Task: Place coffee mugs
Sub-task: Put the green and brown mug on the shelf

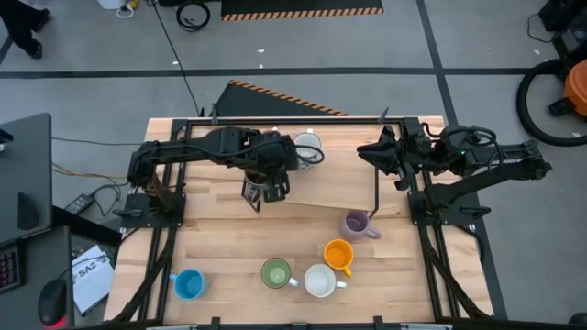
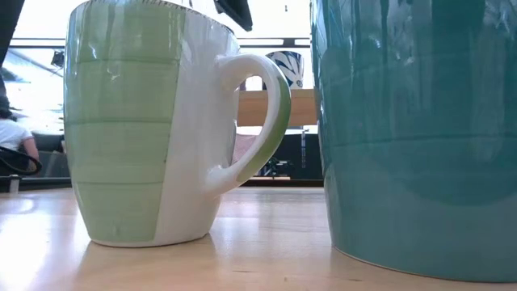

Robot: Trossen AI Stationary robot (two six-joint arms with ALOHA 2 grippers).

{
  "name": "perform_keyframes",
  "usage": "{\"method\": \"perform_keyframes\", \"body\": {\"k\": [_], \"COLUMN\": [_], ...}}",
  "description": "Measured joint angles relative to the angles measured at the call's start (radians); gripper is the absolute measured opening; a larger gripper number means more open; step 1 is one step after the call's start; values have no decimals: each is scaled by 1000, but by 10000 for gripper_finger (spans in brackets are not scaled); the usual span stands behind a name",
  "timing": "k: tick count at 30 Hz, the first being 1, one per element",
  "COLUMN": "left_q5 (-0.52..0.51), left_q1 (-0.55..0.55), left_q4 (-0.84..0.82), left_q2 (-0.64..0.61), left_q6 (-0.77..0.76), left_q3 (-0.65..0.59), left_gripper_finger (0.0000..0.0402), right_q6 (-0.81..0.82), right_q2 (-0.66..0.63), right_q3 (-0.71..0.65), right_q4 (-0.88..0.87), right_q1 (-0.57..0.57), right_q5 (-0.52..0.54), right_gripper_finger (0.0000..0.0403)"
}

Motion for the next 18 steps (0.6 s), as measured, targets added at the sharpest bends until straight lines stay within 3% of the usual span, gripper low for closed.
{"method": "perform_keyframes", "body": {"k": [18], "left_q5": [31], "left_q1": [19], "left_q4": [-95], "left_q2": [6], "left_q6": [21], "left_q3": [1], "left_gripper_finger": [107], "right_q6": [-1], "right_q2": [0], "right_q3": [0], "right_q4": [0], "right_q1": [0], "right_q5": [-1], "right_gripper_finger": [86]}}
